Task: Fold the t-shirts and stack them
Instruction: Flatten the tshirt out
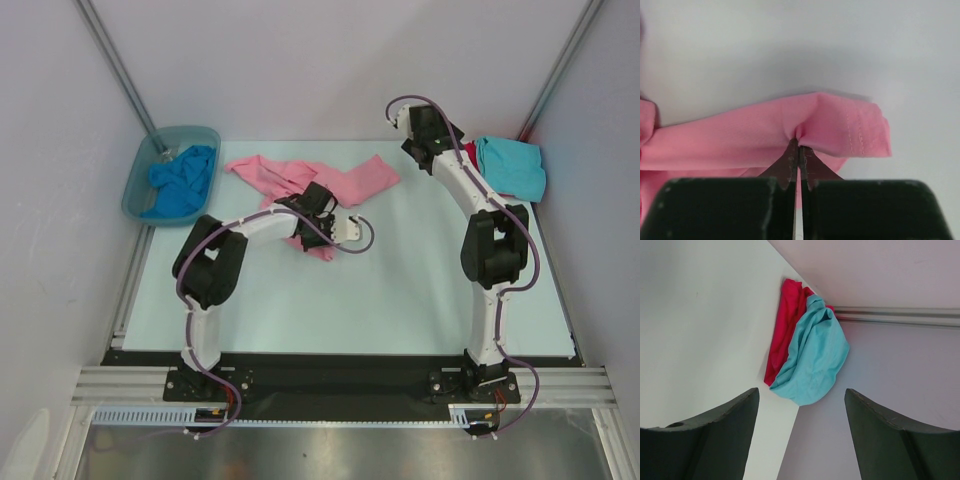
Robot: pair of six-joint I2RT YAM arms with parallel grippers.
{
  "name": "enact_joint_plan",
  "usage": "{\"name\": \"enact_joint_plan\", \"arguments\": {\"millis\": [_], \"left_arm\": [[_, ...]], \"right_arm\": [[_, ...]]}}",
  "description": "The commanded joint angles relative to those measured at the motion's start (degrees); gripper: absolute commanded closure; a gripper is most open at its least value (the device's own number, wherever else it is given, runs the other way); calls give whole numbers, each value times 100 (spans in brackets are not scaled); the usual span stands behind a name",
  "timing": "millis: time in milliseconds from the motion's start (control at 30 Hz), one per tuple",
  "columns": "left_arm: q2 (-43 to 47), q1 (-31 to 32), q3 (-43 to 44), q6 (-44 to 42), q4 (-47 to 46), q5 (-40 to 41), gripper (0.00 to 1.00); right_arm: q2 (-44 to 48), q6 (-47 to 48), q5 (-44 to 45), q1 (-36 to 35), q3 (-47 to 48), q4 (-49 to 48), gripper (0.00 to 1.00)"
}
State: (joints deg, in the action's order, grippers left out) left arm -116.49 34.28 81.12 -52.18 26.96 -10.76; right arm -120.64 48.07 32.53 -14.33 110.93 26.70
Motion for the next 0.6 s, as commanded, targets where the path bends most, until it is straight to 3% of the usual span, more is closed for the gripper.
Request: {"name": "enact_joint_plan", "arguments": {"millis": [0, 167, 267, 400, 567], "left_arm": [[758, -18, -149, -941, 923, -374, 100], [1583, -316, -255, -2512, 2476, -85, 100], [1752, -589, -167, -3128, 3049, 504, 100], [2032, -914, -499, -3780, 3219, 1767, 100], [2174, -1143, -887, -4203, 3219, 2508, 100]], "right_arm": [[155, -44, 7, -53, 236, -77, 25], [102, -52, -1, -79, 244, -112, 25], [93, -149, -19, -96, 236, -121, 25], [76, -246, -54, -132, 174, -95, 25], [58, -211, -80, -141, 156, -147, 25]]}}
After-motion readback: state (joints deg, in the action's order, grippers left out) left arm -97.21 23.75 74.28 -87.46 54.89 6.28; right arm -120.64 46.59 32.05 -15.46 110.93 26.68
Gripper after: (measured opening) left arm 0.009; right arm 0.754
